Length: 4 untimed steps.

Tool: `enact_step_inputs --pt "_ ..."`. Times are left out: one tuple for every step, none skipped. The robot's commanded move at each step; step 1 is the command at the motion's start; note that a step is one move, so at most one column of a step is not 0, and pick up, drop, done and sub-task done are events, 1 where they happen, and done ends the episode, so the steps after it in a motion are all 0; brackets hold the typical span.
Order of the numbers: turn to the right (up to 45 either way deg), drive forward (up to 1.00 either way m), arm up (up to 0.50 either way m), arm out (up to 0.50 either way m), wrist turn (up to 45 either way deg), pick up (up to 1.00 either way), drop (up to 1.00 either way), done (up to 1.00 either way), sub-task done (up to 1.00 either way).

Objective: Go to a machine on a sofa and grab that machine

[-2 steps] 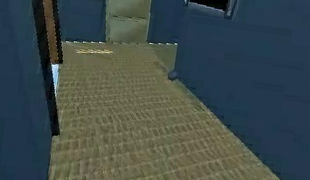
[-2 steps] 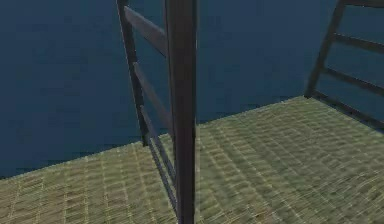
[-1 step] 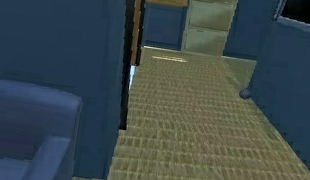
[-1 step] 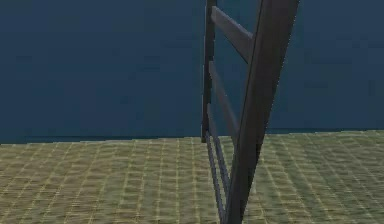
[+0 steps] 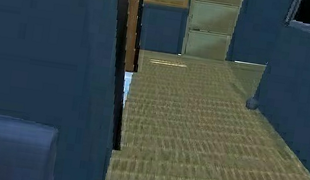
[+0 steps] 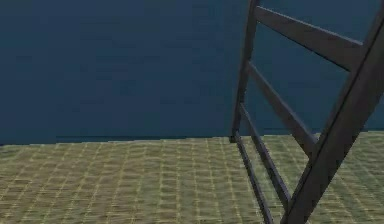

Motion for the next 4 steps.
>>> enact_step_inputs --pt "15.0 0.0 0.0 0.0 0.0 0.0 0.0 0.0 0.0" --pt "0.0 0.8 0.0 0.0 0.0 0.0 0.0 0.0 0.0" --pt "-18.0 0.0 0.0 0.0 0.0 0.0 0.0 0.0 0.0" --pt "0.0 1.0 0.0 0.0 0.0 0.0 0.0 0.0 0.0"
